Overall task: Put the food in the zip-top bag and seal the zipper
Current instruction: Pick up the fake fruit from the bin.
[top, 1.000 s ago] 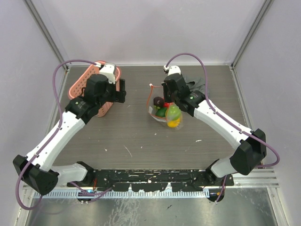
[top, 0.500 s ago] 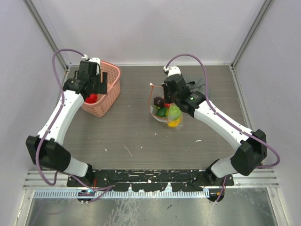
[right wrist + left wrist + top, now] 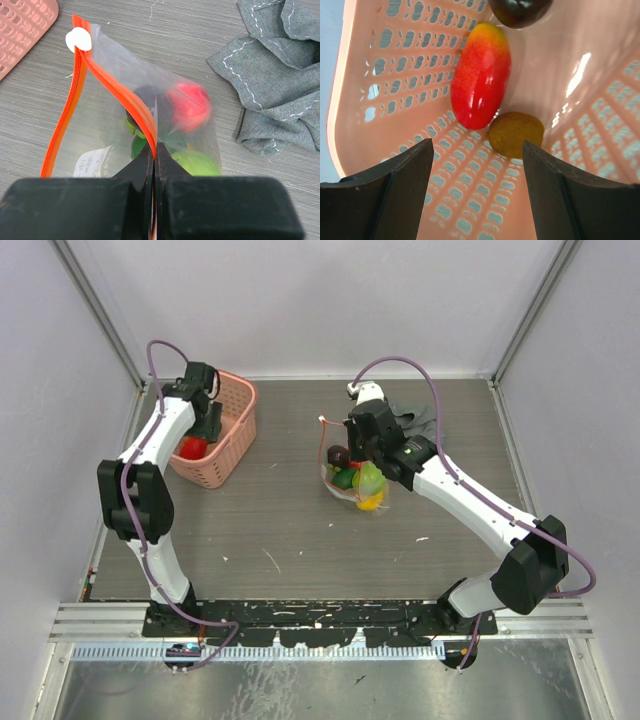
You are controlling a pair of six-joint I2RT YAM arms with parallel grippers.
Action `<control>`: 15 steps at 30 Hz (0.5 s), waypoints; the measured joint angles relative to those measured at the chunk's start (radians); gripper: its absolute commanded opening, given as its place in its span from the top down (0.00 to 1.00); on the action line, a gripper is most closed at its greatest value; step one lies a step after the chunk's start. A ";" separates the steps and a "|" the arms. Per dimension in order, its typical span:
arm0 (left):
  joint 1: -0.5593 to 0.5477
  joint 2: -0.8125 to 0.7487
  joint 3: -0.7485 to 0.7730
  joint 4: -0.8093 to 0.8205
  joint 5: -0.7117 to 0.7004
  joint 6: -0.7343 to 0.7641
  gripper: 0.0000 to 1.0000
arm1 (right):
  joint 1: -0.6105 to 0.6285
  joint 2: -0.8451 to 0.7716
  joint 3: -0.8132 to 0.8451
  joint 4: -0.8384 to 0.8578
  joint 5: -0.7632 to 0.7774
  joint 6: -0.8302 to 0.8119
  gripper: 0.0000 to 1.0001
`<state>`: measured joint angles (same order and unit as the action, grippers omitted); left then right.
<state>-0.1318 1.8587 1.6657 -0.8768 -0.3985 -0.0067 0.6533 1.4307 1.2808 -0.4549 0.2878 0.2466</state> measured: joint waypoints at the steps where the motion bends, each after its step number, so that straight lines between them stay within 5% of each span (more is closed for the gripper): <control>1: 0.008 0.016 0.010 -0.001 -0.001 0.002 0.28 | 0.000 0.000 0.000 0.000 0.000 0.000 1.00; 15: 0.064 0.200 0.052 0.035 0.031 0.027 0.28 | 0.000 0.000 0.000 0.005 0.008 -0.018 1.00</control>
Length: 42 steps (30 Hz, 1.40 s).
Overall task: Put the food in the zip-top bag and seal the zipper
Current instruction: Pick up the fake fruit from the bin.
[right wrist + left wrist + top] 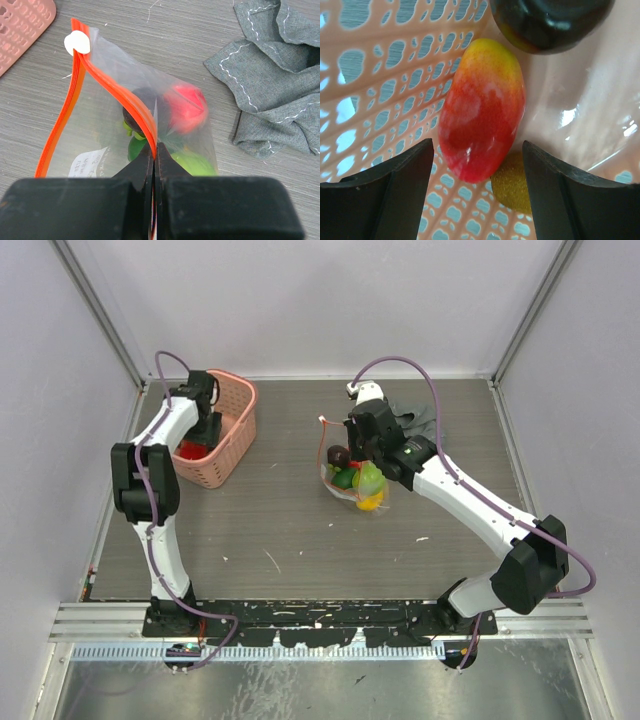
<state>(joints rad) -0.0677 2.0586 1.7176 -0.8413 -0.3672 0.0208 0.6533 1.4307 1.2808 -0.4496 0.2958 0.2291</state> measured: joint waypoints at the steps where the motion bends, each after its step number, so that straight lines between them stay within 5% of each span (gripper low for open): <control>1: 0.003 0.008 0.000 0.005 0.003 0.000 0.28 | 0.000 0.000 0.000 0.000 0.000 -0.002 1.00; 9: 0.021 0.067 0.000 0.046 0.014 0.003 0.36 | 0.000 0.000 0.000 0.000 0.002 -0.006 1.00; 19: 0.024 0.069 -0.001 0.056 0.026 0.013 0.68 | 0.000 0.000 0.000 0.000 0.002 -0.006 1.00; 42: 0.026 -0.358 -0.089 0.064 0.262 -0.119 0.78 | 0.000 0.000 0.000 0.000 0.043 -0.017 1.00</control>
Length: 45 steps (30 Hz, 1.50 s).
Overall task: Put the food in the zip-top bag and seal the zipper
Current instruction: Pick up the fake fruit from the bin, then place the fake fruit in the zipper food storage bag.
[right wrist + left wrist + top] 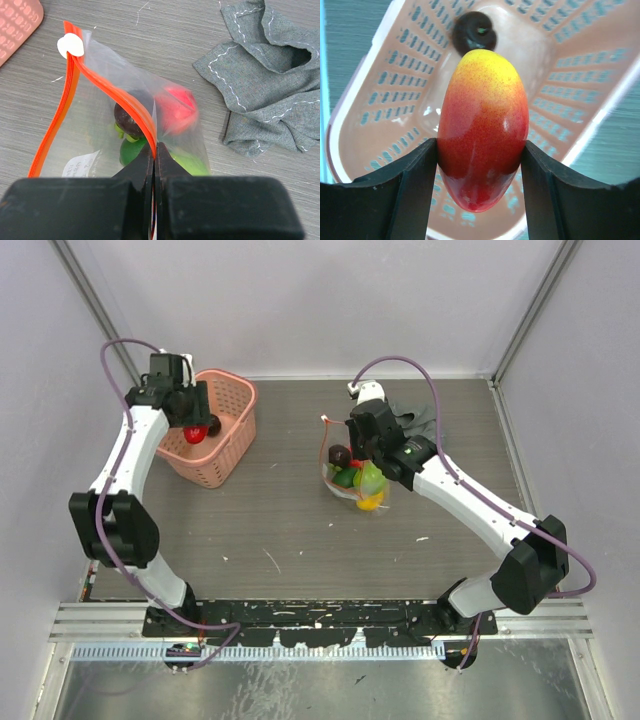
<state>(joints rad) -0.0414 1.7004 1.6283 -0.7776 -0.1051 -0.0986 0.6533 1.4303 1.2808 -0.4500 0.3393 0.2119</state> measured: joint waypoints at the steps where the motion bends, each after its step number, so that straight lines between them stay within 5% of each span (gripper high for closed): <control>1: 0.000 -0.022 -0.004 0.002 0.024 -0.012 0.78 | 0.000 -0.001 0.000 0.000 0.000 0.000 1.00; 12: -0.033 -0.247 -0.119 0.086 0.320 -0.151 0.81 | 0.000 -0.037 0.000 -0.010 0.004 0.001 1.00; 22: -0.296 -0.373 -0.312 0.342 0.452 -0.265 0.82 | 0.000 -0.039 0.000 -0.018 -0.006 0.016 1.00; 35: -0.494 -0.390 -0.461 0.675 0.461 -0.463 0.85 | 0.000 -0.039 -0.002 -0.018 -0.013 0.042 1.00; 45: -0.594 -0.376 -0.546 0.846 0.301 -0.678 0.85 | 0.000 -0.046 -0.017 -0.014 -0.027 0.084 1.00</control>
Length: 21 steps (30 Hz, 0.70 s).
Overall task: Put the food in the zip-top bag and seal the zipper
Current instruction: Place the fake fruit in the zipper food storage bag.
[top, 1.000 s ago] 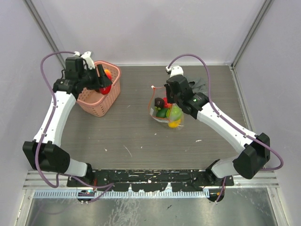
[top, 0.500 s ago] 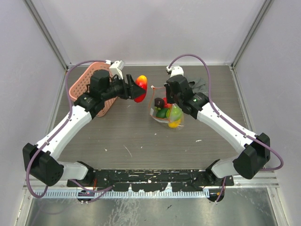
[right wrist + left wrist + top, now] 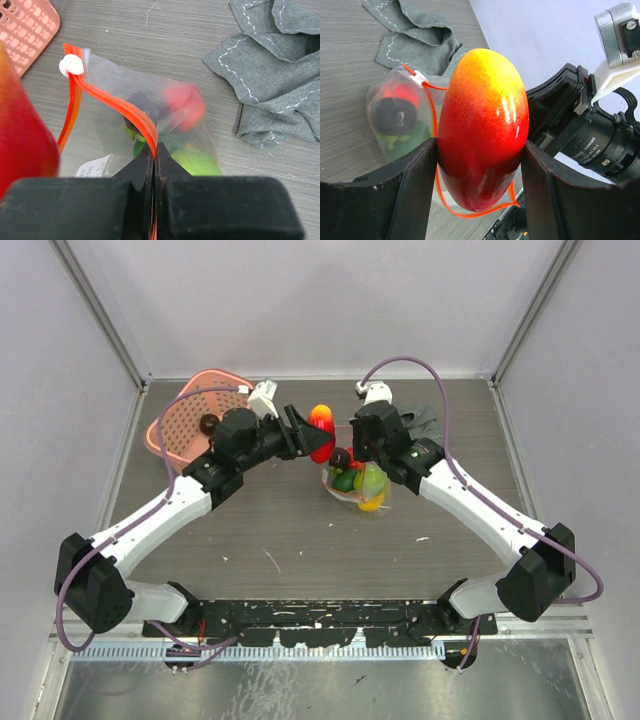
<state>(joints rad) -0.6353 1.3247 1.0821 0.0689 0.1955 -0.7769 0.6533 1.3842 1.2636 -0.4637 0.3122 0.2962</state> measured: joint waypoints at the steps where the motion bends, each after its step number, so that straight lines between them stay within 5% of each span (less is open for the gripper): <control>1: -0.014 0.006 0.000 0.010 -0.016 -0.018 0.85 | 0.000 -0.002 -0.002 0.001 -0.002 0.006 1.00; 21: -0.159 0.117 0.000 0.007 -0.235 -0.047 0.77 | -0.001 -0.019 -0.047 0.039 -0.026 0.078 1.00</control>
<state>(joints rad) -0.7940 1.4422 1.0821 0.0761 -0.0399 -0.8238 0.6525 1.3655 1.2171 -0.4248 0.2863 0.3744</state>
